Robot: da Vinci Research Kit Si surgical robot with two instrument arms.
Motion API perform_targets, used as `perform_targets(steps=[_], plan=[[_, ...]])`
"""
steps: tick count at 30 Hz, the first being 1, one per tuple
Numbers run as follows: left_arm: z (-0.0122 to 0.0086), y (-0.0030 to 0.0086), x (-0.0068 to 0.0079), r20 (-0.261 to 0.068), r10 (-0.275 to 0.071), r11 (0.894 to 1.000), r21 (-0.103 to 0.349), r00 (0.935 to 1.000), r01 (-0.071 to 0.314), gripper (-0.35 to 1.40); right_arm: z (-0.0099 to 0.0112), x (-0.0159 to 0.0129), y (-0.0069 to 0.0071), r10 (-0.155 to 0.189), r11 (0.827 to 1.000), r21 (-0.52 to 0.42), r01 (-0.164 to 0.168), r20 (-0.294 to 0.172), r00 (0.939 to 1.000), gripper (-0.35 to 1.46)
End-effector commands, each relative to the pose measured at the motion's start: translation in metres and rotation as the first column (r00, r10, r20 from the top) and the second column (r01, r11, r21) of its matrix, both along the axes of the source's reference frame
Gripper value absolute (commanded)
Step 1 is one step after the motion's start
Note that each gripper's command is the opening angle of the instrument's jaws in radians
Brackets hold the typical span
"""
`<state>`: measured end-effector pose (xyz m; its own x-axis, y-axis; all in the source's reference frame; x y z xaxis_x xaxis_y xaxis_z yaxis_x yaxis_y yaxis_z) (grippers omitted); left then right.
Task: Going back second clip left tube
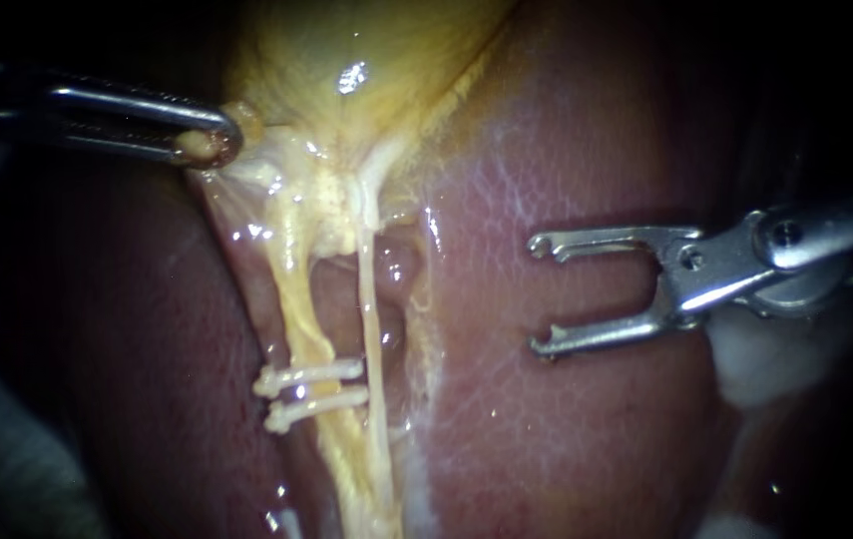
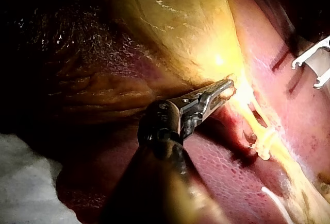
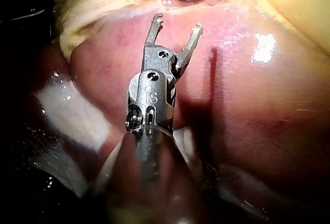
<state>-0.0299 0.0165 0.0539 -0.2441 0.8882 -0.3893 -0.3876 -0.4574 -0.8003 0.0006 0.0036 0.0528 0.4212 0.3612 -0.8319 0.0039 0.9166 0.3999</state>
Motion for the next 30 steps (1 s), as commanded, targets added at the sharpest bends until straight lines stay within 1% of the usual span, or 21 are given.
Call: perform_targets(steps=[1, 3, 6, 12, 16, 18, 22, 24, 25, 28, 30], plan=[[0.0003, -0.0001, -0.0002, -0.001, -0.001, 1.000, -0.002, 1.0000, 0.001, -0.35, 0.0000, 0.0000, -0.0001, -0.001, 1.000, 0.001, 0.001, 0.000, 1.0000, 0.50], [0.0008, -0.0002, -0.0005, -0.003, -0.002, 1.000, -0.004, 1.0000, 0.002, -0.35, -0.0001, 0.0000, -0.0002, -0.004, 1.000, -0.004, 0.004, -0.001, 1.0000, 0.50], [0.0024, -0.0006, -0.0013, -0.009, -0.009, 1.000, -0.014, 0.9999, 0.009, -0.35, -0.0003, 0.0000, -0.0003, -0.004, 1.000, -0.004, 0.004, -0.001, 1.0000, 0.50], [0.0056, -0.0012, -0.0036, 0.001, 0.005, 1.000, -0.019, 1.0000, -0.005, -0.35, -0.0004, 0.0000, -0.0004, -0.006, 1.000, -0.010, 0.006, -0.002, 1.0000, 0.50], [0.0074, -0.0015, -0.0049, -0.002, 0.014, 1.000, -0.021, 0.9999, -0.014, -0.35, -0.0004, 0.0000, -0.0004, -0.006, 1.000, -0.010, 0.006, -0.002, 1.0000, 0.50], [0.0078, -0.0017, -0.0051, -0.001, 0.022, 0.999, -0.026, 0.9997, -0.022, -0.35, -0.0004, 0.0000, -0.0004, -0.006, 1.000, -0.010, 0.006, -0.002, 1.0000, 0.50], [0.0077, -0.0017, -0.0051, -0.004, 0.024, 0.999, -0.025, 0.9997, -0.024, -0.35, -0.0004, -0.0001, -0.0004, -0.009, 1.000, -0.009, 0.009, -0.004, 1.0000, 0.50], [0.0077, -0.0017, -0.0051, -0.004, 0.024, 0.999, -0.025, 0.9997, -0.024, -0.35, -0.0004, -0.0001, -0.0005, -0.020, 1.000, -0.002, 0.020, -0.012, 0.9997, 0.50], [0.0077, -0.0017, -0.0051, -0.004, 0.024, 0.999, -0.025, 0.9997, -0.024, -0.35, -0.0004, -0.0001, -0.0005, -0.031, 1.000, 0.004, 0.031, -0.020, 0.9993, 0.50], [0.0077, -0.0017, -0.0051, -0.004, 0.024, 0.999, -0.025, 0.9997, -0.025, -0.35, -0.0006, 0.0001, -0.0007, -0.041, 0.999, 0.008, 0.041, -0.026, 0.9988, 0.50], [0.0075, -0.0015, -0.0048, -0.002, 0.026, 0.999, -0.023, 0.9996, -0.026, -0.35, -0.0008, 0.0005, -0.0010, -0.048, 0.999, 0.011, 0.049, -0.032, 0.9983, 0.50]])
